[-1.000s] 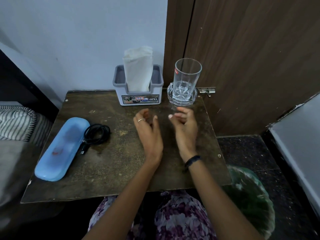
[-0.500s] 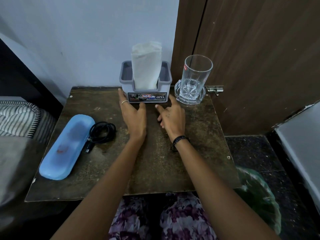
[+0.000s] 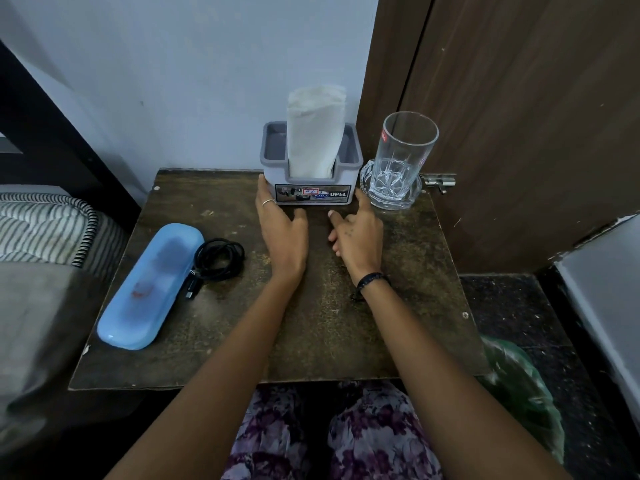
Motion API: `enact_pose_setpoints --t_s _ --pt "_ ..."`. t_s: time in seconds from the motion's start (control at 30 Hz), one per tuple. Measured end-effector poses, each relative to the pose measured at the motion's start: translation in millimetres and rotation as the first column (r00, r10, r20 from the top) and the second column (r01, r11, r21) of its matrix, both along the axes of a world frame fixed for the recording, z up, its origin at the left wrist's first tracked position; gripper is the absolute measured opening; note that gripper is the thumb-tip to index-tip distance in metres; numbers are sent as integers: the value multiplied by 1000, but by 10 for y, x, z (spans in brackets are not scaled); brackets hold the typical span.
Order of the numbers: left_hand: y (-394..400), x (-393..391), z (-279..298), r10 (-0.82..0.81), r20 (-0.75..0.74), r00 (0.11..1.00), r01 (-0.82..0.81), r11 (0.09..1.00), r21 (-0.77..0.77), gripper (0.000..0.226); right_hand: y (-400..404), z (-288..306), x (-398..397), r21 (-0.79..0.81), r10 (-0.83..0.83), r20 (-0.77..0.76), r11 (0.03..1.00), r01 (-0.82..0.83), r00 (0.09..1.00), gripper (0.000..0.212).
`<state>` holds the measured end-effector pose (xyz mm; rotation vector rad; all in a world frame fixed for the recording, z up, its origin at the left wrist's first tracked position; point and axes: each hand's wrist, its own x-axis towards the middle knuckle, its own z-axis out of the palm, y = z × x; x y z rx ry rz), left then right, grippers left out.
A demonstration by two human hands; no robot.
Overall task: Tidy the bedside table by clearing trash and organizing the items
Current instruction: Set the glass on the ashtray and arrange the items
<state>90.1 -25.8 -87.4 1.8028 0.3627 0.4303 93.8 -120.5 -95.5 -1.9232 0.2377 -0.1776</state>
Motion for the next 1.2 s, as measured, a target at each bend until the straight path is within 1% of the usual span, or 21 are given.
enact_pose_setpoints --t_s 0.07,0.13,0.17,0.23,0.3,0.37,0.4,0.47,0.53,0.6,0.67,0.73,0.83,0.9,1.0,1.1,1.2 --pt "-21 -132 49 -30 -3 1000 30 998 48 75 33 16 -67 -2 -50 13 999 50 999 60" --pt "7 -364 85 -94 46 995 88 989 122 67 92 21 -216 -34 -83 39 996 85 996 63" --pt "48 -497 90 -134 75 988 119 977 176 61 130 27 -322 -72 -71 44 995 74 996 63" --pt "183 -755 96 -163 86 983 128 941 314 48 240 43 -555 -157 35 47 987 -27 998 57" --pt "349 -957 96 -114 68 991 77 911 405 41 380 63 -730 -168 183 23 970 -177 983 49" --pt "512 -1090 108 -36 52 998 11 908 419 38 542 87 -811 -118 325 -7 939 -324 946 46" --pt "586 -1136 116 -5 38 999 -11 909 417 37 623 99 -826 -130 391 -6 912 -389 920 47" --pt "706 -1191 117 25 1 1000 -23 891 454 36 759 113 -839 -289 491 2 834 -470 871 46" --pt "791 -1209 91 20 -42 999 4 866 501 33 844 112 -828 -480 505 31 764 -431 862 39" --pt "832 -1178 32 -23 -66 998 53 866 496 33 880 90 -808 -561 468 68 748 -354 881 33" --pt "832 -1097 -19 -69 -79 994 98 884 458 36 901 91 -766 -581 427 79 754 -307 901 31" --pt "803 -965 -64 -105 -97 990 138 875 464 40 925 76 -673 -603 408 75 745 -284 910 32" --pt "779 -734 -99 -113 -140 984 172 818 550 46 954 59 -490 -660 403 66 704 -263 913 35" --pt "828 -551 -149 -138 -148 979 201 773 602 49 984 70 -360 -714 423 41 646 -270 905 38" --pt "921 -290 -230 -137 -200 970 239 676 697 53 1029 94 -157 -785 429 16 565 -255 903 43" --pt "960 -91 -195 -140 -219 966 257 628 734 51 1049 95 -52 -797 407 -4 551 -249 913 45" --pt "994 19 -163 -158 -251 955 296 585 756 53 1051 69 -46 -806 427 -10 532 -260 904 48"
